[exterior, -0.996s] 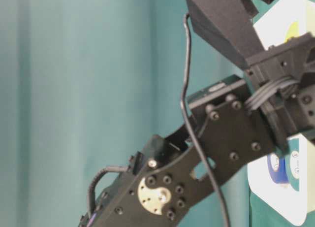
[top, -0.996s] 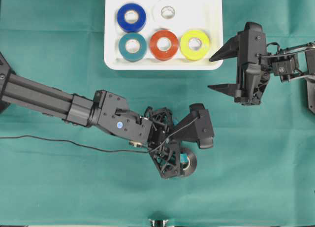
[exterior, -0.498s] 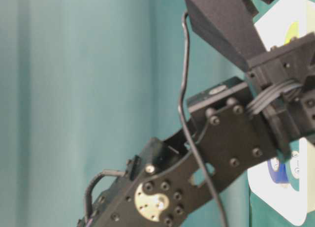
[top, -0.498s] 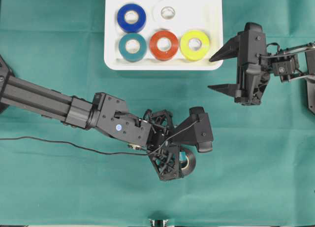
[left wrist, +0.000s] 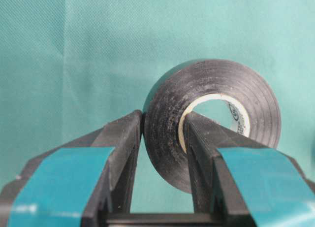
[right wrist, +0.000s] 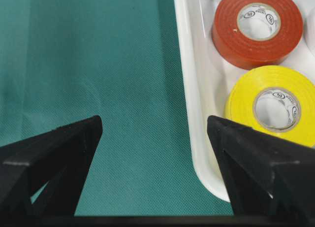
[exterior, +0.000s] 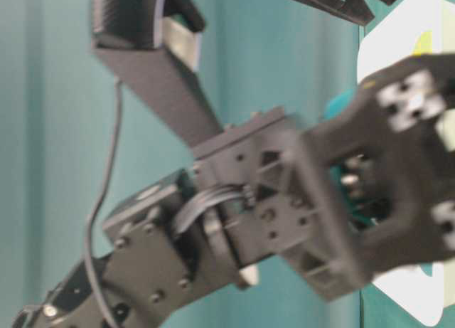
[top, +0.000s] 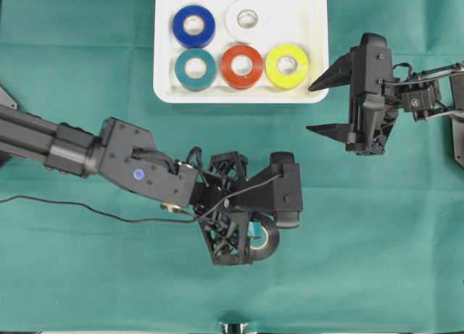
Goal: Put the tape alternately from left to right into the white case.
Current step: 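Lift the black roll with the left gripper and lower it into the tray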
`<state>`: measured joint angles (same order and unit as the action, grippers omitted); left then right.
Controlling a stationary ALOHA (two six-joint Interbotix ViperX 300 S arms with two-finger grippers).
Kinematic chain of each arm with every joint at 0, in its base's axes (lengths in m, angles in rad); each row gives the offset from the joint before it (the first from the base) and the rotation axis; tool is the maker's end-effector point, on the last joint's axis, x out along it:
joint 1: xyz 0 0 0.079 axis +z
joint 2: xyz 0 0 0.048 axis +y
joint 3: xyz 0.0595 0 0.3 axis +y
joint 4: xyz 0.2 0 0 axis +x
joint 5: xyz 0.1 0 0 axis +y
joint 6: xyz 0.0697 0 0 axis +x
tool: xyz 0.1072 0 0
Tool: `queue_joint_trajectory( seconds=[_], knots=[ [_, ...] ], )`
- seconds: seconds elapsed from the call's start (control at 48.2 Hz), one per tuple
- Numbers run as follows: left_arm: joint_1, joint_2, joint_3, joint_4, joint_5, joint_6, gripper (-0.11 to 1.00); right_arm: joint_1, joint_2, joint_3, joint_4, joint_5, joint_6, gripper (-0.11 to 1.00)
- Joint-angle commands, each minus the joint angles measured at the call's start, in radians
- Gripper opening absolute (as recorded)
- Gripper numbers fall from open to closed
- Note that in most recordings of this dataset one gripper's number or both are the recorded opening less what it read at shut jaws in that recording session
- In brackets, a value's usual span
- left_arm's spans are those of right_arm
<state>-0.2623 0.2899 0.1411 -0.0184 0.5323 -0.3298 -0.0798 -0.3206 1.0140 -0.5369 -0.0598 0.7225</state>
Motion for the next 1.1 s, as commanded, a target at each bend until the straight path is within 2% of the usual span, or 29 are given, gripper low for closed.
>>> queue_joint_trajectory(
  seconds=[0.0,0.29,0.477,0.892,1.079],
  knots=[
    [0.015,-0.055,-0.012,0.003,0.005,0.009,0.25,0.003,-0.015,-0.005,0.0,-0.009,0.002,0.75],
    [0.095,-0.063,-0.008,0.003,0.021,0.049,0.25,0.003,-0.015,-0.003,0.0,-0.02,0.002,0.75],
    [0.202,-0.063,0.002,0.003,0.021,0.124,0.25,0.003,-0.015,-0.003,0.0,-0.028,0.002,0.75],
    [0.42,-0.054,-0.005,0.003,-0.025,0.229,0.25,0.003,-0.015,-0.005,0.002,-0.028,0.002,0.75],
    [0.488,-0.04,-0.006,0.003,-0.083,0.258,0.25,0.003,-0.015,-0.005,0.003,-0.028,0.002,0.75]
  ],
)
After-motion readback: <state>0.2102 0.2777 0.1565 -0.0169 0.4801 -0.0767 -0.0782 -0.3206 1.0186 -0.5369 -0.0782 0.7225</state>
